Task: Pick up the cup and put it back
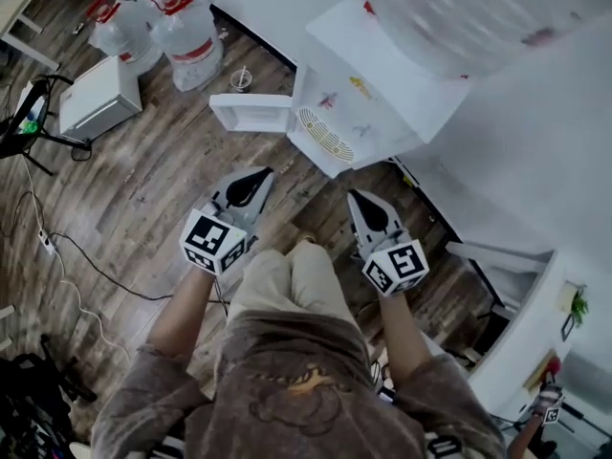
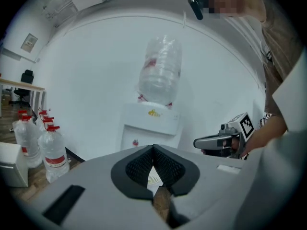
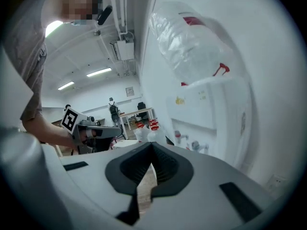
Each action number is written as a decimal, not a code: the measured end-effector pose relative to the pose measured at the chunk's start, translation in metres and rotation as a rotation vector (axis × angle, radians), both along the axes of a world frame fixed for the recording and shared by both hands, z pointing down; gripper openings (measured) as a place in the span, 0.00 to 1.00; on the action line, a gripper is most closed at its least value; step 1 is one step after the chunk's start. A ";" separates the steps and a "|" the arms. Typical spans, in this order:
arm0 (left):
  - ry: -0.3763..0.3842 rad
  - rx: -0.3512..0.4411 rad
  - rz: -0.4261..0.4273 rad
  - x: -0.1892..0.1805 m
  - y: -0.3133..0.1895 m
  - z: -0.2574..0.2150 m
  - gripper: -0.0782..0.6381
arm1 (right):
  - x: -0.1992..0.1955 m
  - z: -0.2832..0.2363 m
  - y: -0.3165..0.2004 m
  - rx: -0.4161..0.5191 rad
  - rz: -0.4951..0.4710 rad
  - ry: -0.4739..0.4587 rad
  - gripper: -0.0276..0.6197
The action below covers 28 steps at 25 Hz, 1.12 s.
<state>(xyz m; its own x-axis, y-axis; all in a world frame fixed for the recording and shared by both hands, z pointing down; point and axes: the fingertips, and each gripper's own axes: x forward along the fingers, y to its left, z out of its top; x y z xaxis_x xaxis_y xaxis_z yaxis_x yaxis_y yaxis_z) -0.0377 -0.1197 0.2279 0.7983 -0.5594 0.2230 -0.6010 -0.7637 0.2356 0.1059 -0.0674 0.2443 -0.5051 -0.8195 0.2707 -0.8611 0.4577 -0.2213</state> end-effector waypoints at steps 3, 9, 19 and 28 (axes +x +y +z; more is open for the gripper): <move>0.008 -0.020 -0.010 0.005 0.011 -0.060 0.11 | 0.000 -0.059 0.006 0.003 -0.015 -0.013 0.05; 0.013 -0.031 -0.016 0.018 0.019 -0.154 0.11 | 0.016 -0.151 0.011 0.018 -0.012 -0.031 0.05; 0.024 0.058 -0.076 0.035 0.015 -0.240 0.11 | 0.041 -0.217 -0.002 0.058 -0.037 -0.047 0.05; 0.058 0.074 -0.089 0.045 0.022 -0.262 0.11 | 0.044 -0.239 -0.002 0.077 -0.035 -0.063 0.05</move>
